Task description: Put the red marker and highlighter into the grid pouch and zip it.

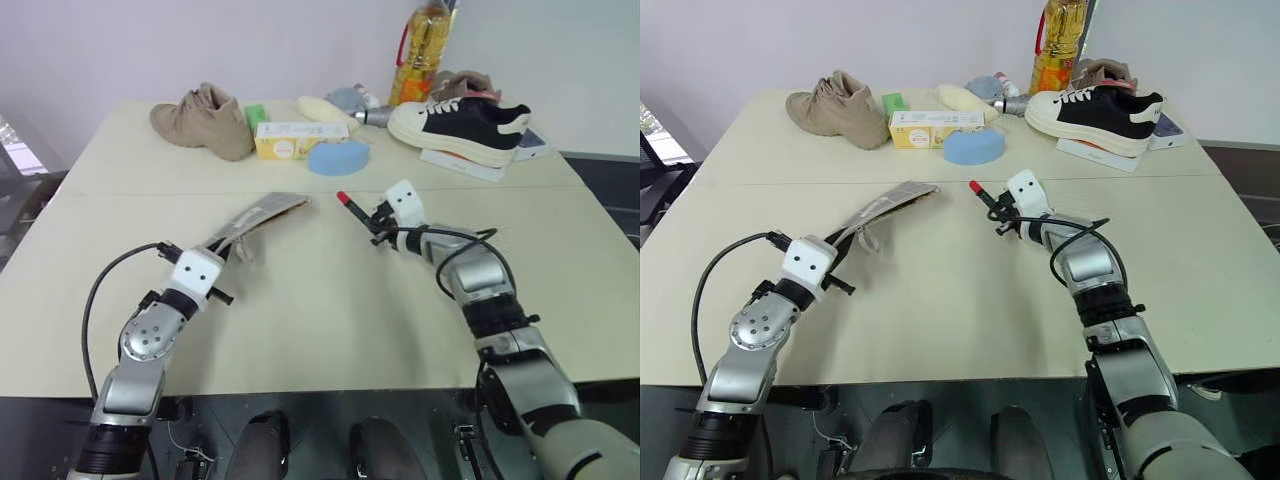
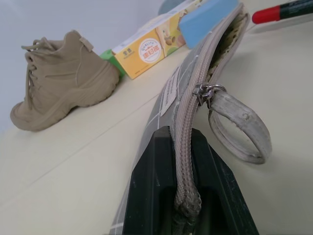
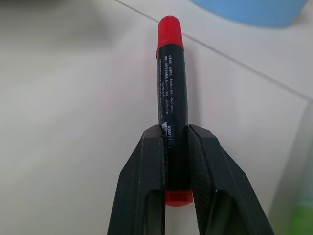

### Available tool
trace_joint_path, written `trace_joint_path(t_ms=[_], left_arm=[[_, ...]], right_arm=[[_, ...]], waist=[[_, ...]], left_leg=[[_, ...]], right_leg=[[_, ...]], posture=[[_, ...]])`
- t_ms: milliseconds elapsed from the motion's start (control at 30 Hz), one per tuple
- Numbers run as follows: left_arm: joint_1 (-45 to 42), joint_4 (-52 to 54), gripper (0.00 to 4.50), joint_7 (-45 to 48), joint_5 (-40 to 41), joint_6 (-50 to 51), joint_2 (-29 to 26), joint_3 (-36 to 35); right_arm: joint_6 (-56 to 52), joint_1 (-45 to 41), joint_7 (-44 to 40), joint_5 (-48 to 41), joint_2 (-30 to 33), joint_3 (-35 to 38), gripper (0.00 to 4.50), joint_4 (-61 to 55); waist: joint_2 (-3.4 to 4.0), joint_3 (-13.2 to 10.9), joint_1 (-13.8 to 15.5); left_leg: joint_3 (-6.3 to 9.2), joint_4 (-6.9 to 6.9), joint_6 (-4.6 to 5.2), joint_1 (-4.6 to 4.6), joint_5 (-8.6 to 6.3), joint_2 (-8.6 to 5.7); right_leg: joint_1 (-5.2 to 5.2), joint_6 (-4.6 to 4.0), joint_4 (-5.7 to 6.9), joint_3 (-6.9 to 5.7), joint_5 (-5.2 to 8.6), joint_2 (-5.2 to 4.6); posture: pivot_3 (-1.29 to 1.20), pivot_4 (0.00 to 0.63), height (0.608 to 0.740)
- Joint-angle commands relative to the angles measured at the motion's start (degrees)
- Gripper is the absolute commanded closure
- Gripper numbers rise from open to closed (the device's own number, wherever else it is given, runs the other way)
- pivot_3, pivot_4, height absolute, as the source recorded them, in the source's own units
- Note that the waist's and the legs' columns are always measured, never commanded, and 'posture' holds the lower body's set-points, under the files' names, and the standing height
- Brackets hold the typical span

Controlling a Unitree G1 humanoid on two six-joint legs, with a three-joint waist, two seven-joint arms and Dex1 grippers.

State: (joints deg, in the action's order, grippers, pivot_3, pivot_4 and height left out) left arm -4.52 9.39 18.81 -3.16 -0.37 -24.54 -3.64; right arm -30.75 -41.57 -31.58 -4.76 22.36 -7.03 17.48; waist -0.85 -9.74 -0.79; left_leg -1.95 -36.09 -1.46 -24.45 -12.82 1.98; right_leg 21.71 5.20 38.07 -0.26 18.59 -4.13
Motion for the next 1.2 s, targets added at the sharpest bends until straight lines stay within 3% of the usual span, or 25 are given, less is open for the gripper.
trace_joint_path(t_ms=[33, 333, 1000, 1200], left_arm=[[-0.7, 1.1, 4.5, 0.0, 0.8, -1.0, -0.2, -1.1], [-2.0, 1.1, 4.5, 5.8, 4.8, -2.2, -1.2, 0.5], [-1.7, 2.2, 4.5, 9.3, 4.8, -3.8, -1.2, 1.9], [-1.7, 1.7, 4.5, 13.5, 4.4, -6.6, -3.9, 3.8]], right_arm=[[-0.8, 1.5, -1.8, -0.2, 2.3, 0.6, 4.31, -7.6], [1.9, 9.9, -15.2, -4.2, 12.8, 0.0, 4.31, -30.0], [3.1, 8.5, -15.1, 0.4, 13.8, -3.8, 4.31, -29.1], [10.6, 8.2, -18.2, 6.4, 18.6, -7.7, 4.31, -29.7]], waist=[[0.0, 0.0, 0.0], [0.01, 0.0, 0.0], [0.0, 0.0, 0.1], [0.0, 0.0, 0.1]], left_leg=[[0.01, 0.0, 0.0, 0.01, 0.0, 0.0], [0.06, 0.0, 0.0, 0.05, 0.0, 0.04], [0.04, -0.05, 0.0, 0.05, 0.0, 0.0], [0.03, -0.05, 0.0, 0.05, 0.0, -0.01]], right_leg=[[-0.01, 0.0, 0.0, 0.0, 0.0, 0.0], [-0.04, -0.01, 0.0, 0.01, 0.0, 0.02], [-0.06, -0.01, -0.01, 0.01, 0.0, 0.05], [-0.06, -0.01, -0.02, 0.01, 0.0, 0.04]], posture=[[0.0, 0.15, 0.74], [0.0, 0.15, 0.74], [0.0, 0.15, 0.74], [0.0, 0.15, 0.74]])
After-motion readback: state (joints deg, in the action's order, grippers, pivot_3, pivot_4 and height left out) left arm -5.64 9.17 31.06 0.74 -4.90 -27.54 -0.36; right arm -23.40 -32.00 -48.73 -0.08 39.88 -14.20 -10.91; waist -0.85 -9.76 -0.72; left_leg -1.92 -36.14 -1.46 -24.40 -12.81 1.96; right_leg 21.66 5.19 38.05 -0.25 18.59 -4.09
